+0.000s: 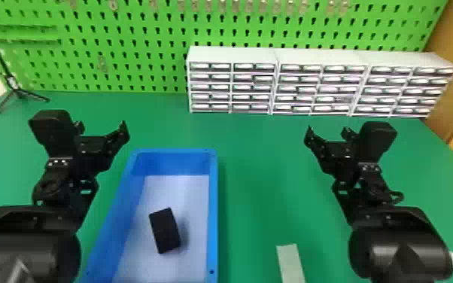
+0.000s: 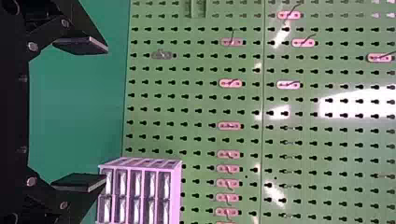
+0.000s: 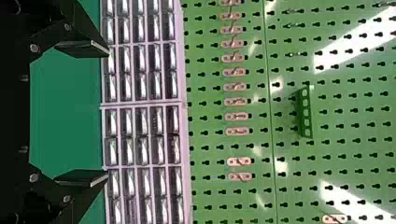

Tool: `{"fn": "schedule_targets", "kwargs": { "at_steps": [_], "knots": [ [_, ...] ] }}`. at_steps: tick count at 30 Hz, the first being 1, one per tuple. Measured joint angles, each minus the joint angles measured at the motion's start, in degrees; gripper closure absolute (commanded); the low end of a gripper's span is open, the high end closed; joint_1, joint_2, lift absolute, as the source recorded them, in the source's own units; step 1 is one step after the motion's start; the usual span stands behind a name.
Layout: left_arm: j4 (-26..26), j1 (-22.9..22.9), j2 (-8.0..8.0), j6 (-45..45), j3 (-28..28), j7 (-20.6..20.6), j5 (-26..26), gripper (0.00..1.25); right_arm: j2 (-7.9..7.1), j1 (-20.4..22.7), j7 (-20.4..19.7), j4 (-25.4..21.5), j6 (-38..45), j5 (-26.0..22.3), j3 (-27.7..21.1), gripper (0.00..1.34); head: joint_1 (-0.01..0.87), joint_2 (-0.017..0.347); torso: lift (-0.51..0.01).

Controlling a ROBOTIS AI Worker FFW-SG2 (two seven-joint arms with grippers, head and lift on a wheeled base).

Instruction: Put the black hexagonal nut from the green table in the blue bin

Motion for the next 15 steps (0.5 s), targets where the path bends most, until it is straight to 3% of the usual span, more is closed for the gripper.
{"fn": "schedule_targets", "kwargs": {
  "at_steps": [15],
  "knots": [
    [0.0,0.2,0.0,0.0,-0.1,0.0,0.0,0.29,-0.08,0.0,0.0,0.0,0.1,0.0,-0.2,0.36,0.686,0.028,-0.096]
  ]
}}
